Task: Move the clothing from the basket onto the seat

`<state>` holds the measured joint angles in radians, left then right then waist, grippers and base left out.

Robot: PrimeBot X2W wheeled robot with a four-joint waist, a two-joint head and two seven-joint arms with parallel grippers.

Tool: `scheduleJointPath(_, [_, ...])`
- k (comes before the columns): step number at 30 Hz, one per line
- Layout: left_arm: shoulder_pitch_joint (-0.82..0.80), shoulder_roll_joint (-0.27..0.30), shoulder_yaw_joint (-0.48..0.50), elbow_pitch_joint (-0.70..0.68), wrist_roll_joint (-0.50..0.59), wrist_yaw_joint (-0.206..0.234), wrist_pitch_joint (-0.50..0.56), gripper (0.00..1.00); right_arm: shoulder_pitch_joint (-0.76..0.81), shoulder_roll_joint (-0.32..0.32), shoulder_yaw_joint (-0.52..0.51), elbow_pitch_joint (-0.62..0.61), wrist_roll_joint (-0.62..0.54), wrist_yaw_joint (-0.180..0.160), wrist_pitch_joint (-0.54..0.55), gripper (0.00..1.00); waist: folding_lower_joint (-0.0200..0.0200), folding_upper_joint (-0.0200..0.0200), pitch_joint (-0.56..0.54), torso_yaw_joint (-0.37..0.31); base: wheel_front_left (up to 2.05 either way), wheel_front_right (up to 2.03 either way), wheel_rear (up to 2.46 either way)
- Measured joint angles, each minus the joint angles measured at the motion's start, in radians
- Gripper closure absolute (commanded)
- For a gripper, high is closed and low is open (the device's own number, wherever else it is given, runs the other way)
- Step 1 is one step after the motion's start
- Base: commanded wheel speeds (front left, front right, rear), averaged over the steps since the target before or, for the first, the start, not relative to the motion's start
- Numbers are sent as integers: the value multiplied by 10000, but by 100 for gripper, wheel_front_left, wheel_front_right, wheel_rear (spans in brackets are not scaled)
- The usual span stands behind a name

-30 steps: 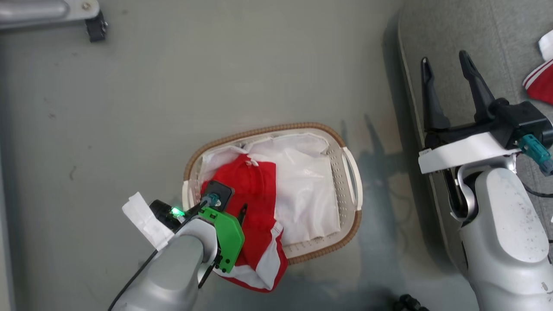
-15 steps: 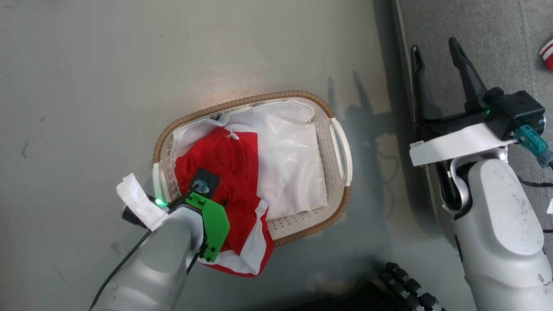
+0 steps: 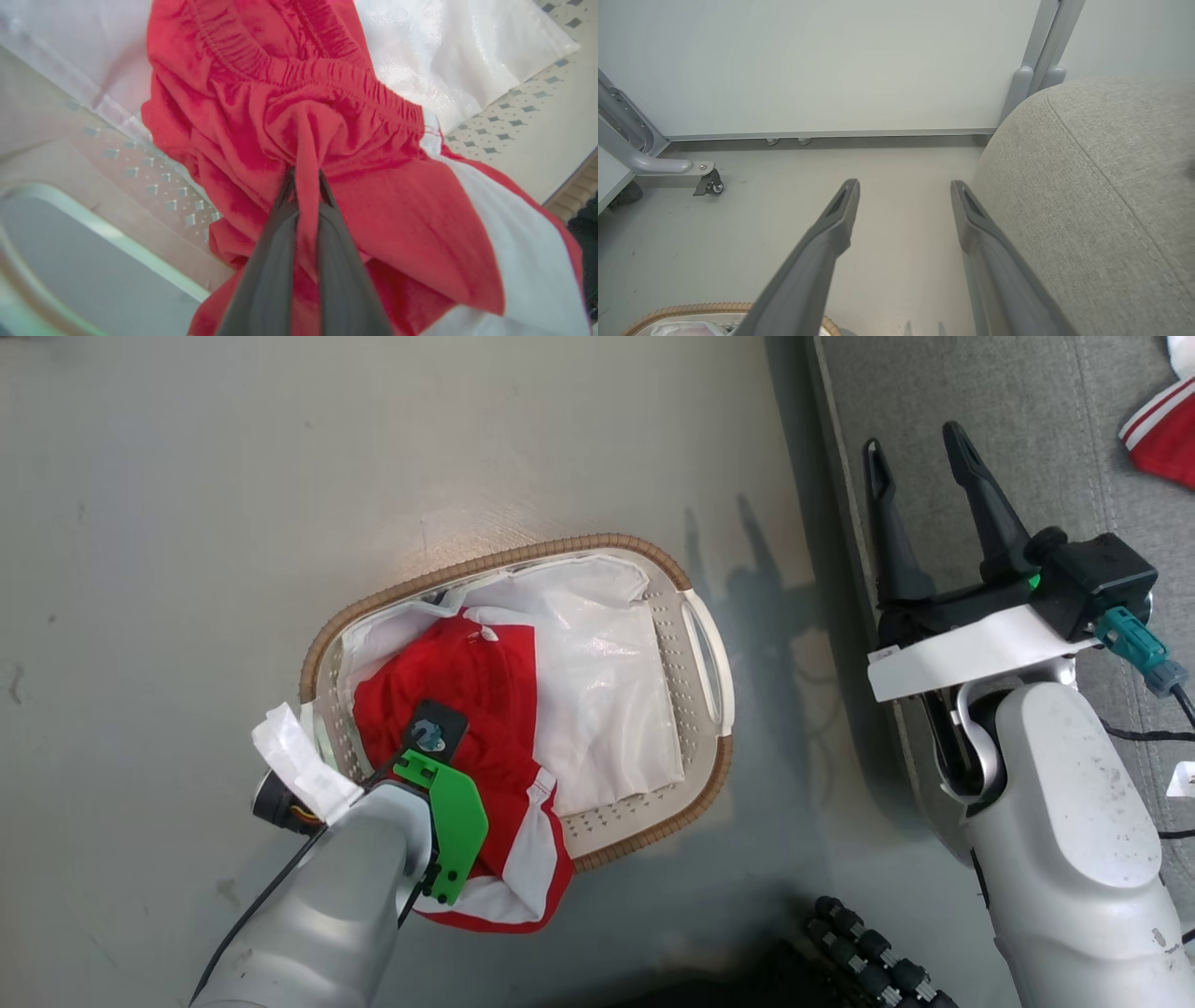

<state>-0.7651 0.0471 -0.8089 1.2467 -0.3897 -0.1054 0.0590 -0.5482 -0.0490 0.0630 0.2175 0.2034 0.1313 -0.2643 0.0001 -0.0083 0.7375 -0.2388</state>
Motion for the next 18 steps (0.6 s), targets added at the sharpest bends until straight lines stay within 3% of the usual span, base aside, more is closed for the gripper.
scheduleJointPath(8, [317, 0, -238, -437, -322, -136, -1041, 100, 370, -2, -198, 291, -163, 0, 0, 0, 0, 0, -649, 53, 0, 0, 0])
scheduleJointPath(18, [693, 13, -936, -1344, -581, -224, -2000, 100, 1360, 6, -556, 663, -748, 0, 0, 0, -1, 0, -2228, 353, 0, 0, 0])
